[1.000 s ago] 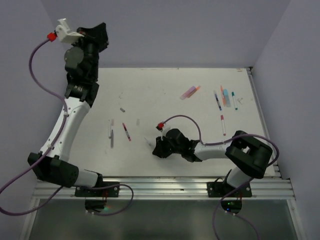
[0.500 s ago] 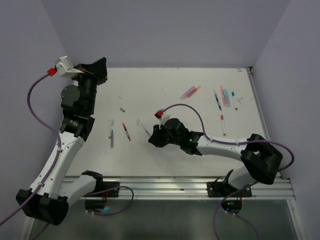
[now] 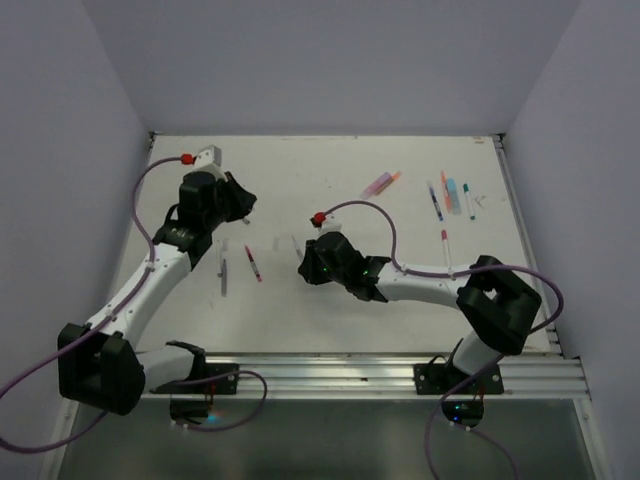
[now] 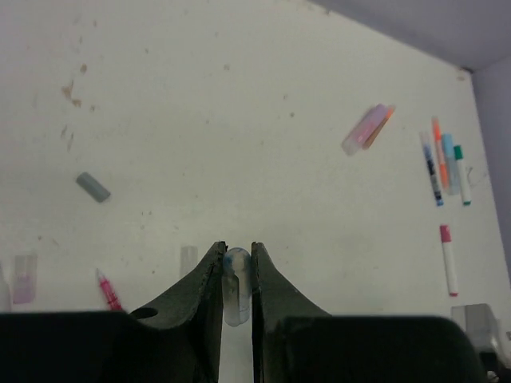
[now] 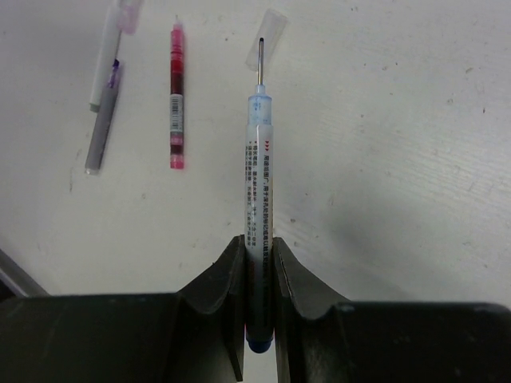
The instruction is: Open the pen caps
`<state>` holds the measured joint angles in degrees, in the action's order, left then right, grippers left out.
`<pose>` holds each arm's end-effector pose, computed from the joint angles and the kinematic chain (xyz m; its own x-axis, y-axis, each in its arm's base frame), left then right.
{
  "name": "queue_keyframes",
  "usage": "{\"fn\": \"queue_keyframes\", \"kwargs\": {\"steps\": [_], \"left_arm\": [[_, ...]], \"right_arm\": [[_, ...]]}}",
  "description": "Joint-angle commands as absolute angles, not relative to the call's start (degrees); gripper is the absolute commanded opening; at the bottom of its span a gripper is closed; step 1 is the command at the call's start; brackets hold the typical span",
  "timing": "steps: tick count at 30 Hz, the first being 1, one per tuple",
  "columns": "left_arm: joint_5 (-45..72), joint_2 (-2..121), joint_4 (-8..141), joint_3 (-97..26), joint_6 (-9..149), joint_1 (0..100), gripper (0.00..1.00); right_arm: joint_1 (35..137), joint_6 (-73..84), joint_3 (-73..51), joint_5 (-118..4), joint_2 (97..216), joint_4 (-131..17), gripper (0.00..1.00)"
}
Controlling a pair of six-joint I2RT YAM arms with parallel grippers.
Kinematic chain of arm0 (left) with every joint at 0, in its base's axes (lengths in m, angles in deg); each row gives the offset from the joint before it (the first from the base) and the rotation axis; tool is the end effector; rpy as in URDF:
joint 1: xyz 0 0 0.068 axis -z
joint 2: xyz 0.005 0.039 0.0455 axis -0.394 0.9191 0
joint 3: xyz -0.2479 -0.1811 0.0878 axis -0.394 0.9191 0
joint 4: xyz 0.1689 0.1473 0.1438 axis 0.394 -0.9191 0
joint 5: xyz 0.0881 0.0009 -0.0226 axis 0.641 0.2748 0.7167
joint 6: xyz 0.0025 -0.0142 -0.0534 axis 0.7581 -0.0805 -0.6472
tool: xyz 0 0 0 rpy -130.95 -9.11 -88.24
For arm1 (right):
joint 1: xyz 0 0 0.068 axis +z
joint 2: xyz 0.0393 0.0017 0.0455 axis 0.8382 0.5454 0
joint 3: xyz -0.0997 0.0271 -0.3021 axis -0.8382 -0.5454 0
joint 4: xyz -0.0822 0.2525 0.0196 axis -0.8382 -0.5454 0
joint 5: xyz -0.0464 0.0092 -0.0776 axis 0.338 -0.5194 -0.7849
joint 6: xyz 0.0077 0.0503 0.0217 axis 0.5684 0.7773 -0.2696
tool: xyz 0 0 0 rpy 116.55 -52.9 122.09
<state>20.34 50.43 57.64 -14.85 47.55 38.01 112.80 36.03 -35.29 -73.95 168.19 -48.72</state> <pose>0.2487 -0.0668 0.3508 -0.4589 -0.4644 -0.7575 0.0238 0.8458 -0.5330 0.2035 0.2888 0.2428 -0.6960 0.0393 -0.7170 -0.3957 0.8122 0.4286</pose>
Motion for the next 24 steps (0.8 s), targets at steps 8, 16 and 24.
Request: {"fn": "queue_keyframes", "kwargs": {"steps": [8, 16, 24], "left_arm": [[14.1, 67.0, 55.1, -12.4, 51.3, 38.1, 0.06], [15.8, 72.5, 55.2, -12.3, 51.2, 38.1, 0.13], [19.0, 75.6, 54.1, -12.5, 51.0, 38.2, 0.21]], "right_arm": [[112.8, 42.4, -29.0, -78.6, 178.2, -44.5, 0.05], [112.8, 45.4, -25.6, -77.7, 184.6, -43.6, 0.08], [113.5, 46.4, -23.0, -76.3, 188.0, -43.7, 0.13]]}}
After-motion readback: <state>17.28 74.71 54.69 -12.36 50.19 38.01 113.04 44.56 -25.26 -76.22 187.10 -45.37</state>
